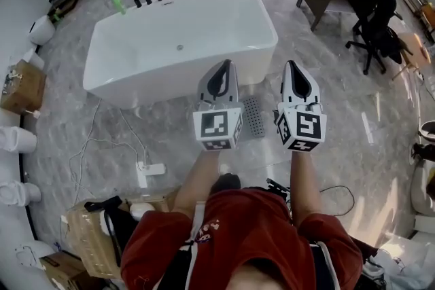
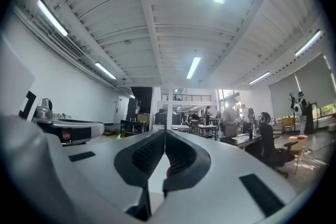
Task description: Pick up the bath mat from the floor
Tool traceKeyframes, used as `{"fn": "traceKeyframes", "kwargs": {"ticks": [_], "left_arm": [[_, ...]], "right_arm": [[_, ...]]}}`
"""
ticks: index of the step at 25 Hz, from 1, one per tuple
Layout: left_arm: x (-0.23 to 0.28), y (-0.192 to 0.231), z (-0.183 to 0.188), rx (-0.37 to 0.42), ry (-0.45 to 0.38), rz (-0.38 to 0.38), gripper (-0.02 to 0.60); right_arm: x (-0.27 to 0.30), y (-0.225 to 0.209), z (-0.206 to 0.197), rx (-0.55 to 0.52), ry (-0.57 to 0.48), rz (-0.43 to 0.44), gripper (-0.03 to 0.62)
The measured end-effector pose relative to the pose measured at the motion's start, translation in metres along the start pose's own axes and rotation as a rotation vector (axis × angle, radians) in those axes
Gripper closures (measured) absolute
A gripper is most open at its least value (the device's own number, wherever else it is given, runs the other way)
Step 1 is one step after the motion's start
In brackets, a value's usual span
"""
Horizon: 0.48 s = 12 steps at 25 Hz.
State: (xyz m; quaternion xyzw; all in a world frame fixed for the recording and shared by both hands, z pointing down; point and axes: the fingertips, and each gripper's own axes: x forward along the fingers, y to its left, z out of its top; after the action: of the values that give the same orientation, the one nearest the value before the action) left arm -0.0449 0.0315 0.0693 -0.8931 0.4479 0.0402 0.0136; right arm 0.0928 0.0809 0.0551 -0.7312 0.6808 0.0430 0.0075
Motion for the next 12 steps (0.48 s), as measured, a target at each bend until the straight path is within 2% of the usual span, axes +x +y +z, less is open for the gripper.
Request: {"fn": "traceKeyframes", "kwargs": {"ticks": [12], "left_arm": [[0.044, 0.063, 0.003, -0.007, -0.014, -0.02, 0.565]], "right_arm": [[0.072, 0.033, 0.003, -0.025, -0.008, -0.008, 0.582]]}}
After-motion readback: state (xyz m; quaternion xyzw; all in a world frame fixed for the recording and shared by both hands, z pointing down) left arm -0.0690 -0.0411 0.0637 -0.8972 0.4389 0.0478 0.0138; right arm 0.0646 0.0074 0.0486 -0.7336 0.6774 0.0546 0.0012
